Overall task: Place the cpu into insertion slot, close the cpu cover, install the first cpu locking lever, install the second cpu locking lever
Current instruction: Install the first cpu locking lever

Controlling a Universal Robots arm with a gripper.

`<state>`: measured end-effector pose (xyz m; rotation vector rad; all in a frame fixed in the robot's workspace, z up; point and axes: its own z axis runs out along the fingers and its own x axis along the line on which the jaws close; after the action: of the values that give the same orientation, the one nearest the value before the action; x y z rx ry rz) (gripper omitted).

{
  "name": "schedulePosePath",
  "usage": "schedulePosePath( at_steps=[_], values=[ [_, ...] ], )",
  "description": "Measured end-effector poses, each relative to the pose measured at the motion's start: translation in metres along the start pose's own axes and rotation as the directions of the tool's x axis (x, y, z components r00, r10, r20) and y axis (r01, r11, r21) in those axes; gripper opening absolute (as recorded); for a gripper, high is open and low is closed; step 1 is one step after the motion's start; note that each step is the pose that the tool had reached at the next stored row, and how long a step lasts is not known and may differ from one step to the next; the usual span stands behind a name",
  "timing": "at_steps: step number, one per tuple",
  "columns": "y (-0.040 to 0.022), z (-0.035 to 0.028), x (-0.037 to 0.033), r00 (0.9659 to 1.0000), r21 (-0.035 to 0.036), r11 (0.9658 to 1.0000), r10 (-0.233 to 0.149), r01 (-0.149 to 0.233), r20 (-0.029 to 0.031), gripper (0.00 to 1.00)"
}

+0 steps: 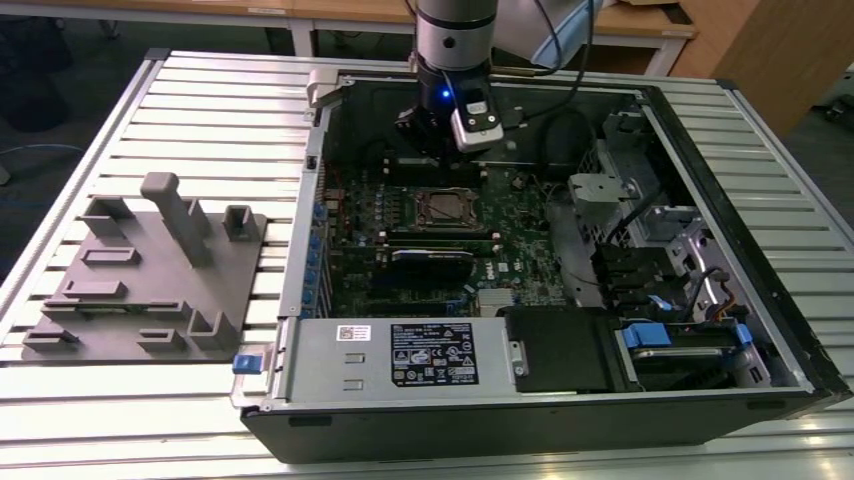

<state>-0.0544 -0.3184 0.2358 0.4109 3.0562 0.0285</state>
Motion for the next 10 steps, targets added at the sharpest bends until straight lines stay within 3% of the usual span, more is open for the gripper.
schedulePosePath(
  at_steps=[3, 10],
  values=[
    [0.0011, 0.0002, -0.0045, 1.0000, 0.0005, 1.0000, 0.000, 0.000, -0.0016, 0.10],
    [-0.0005, 0.0003, -0.0066, 0.9998, -0.0007, 0.9998, -0.022, 0.022, -0.0022, 0.10]
  ],
)
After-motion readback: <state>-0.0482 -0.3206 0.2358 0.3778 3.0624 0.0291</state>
